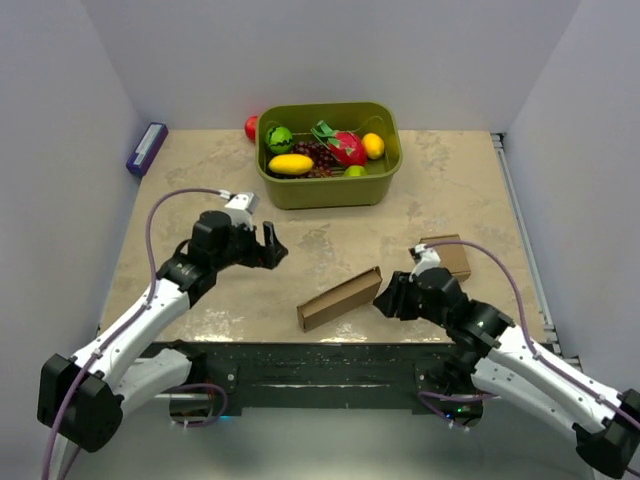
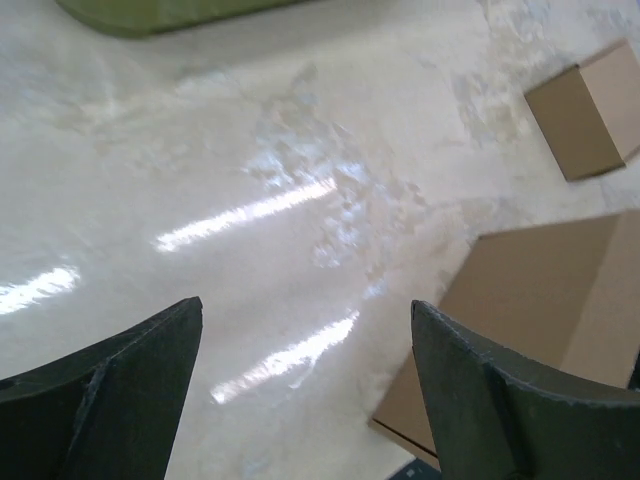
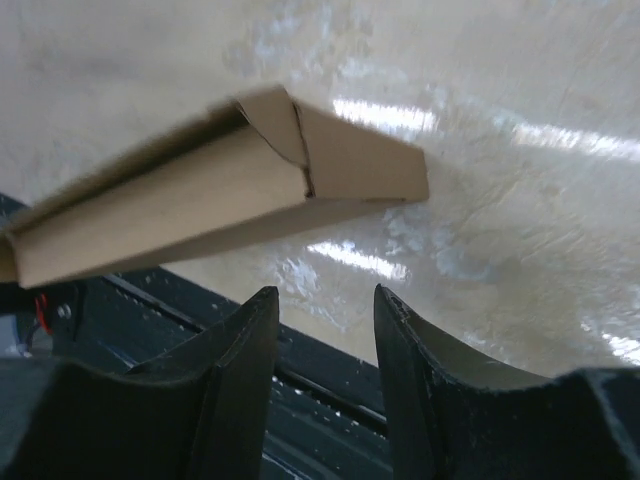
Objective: Fold the paper box
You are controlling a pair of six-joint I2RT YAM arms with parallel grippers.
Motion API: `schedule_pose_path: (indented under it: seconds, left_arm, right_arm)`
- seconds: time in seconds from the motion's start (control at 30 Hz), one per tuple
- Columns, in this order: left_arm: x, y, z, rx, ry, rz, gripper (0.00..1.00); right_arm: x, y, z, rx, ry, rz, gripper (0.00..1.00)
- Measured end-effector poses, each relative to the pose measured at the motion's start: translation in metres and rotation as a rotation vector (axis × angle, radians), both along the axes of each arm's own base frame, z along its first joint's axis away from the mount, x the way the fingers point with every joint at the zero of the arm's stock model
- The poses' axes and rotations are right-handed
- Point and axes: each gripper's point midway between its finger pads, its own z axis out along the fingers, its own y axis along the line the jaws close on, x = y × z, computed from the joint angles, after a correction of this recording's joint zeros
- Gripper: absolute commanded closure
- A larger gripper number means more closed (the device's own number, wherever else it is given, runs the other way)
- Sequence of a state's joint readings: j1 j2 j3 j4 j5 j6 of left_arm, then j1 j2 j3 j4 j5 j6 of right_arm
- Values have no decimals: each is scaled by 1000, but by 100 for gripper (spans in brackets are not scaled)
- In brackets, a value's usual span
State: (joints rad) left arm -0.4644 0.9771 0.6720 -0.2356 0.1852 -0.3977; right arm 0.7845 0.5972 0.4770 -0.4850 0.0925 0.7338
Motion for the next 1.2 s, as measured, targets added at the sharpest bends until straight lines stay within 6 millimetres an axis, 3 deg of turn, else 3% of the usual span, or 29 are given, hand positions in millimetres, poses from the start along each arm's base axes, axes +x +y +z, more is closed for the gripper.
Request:
schedule_pose_path:
  seconds: [0.17,0.3,0.47,0.77,1.03,1.2]
  left_arm:
    - [37,23,25,-3,-95,66,11]
    - [56,27,33,5,-138,66,11]
    - [65,30,24,26,-136,54,11]
    - [72,35,27,26,-167,45,11]
    - [76,34,34,6,-197,33,11]
    - [68,18,37,-60,-217,-62,14]
  right_arm:
    - [-34,30,-47,9,109,135,52]
    - [-56,65,-56,16,121,250,52]
    - [-76,100,-65,0,94,338,54]
    - [-63,141,-58,-24,25,314,59]
    - [-52,148,-64,-69,14,274,63]
    - [-49,148,-69,-93,12,260,63]
